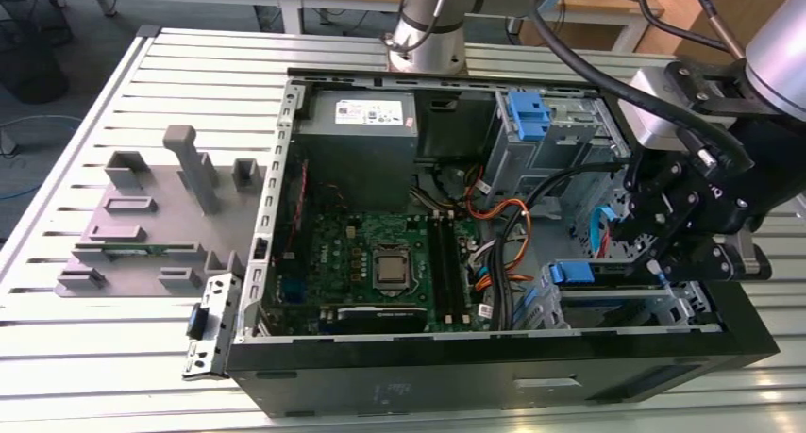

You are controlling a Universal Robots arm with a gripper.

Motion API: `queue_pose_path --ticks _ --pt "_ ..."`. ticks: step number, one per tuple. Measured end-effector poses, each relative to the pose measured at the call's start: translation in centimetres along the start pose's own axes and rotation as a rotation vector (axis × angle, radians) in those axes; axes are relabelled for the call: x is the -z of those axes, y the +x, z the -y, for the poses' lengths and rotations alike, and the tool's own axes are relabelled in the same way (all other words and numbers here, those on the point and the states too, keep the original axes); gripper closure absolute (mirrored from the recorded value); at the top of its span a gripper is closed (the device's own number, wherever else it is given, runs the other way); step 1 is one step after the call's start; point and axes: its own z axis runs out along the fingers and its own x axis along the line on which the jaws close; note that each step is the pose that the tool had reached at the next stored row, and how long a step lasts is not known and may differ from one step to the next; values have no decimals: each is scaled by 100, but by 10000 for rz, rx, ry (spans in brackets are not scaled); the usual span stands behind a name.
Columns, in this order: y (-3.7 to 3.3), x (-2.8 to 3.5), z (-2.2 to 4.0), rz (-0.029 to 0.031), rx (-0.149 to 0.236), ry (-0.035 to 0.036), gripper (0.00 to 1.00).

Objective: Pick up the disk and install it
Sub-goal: 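Insert the disk into the insertion slot, then insert the first disk wire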

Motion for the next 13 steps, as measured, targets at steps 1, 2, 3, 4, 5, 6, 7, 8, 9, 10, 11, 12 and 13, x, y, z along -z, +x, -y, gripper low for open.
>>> queue_pose_path --ticks 1,2,3,4,5,6,7,8,9,10,11,12,13 --pt "-1 -4 0 -2 0 0 58" --pt "-1 -7 0 -3 1 0 58" --pt "-3 -9 0 -2 1 0 58" --pt "-6 -11 0 -2 1 0 58" --pt "-10 -12 -1 -2 0 0 58" --pt "-13 -14 -1 0 0 0 58" --pt "-13 -14 -1 1 0 0 58" --pt "-16 -15 -1 0 0 0 58" --pt "-19 -16 -1 -1 0 0 58" --pt "-19 -16 -1 -1 0 0 58" --pt "-20 -16 -1 0 0 0 58" --pt "-20 -16 -1 -1 0 0 58" --pt "-20 -16 -1 -1 0 0 58"
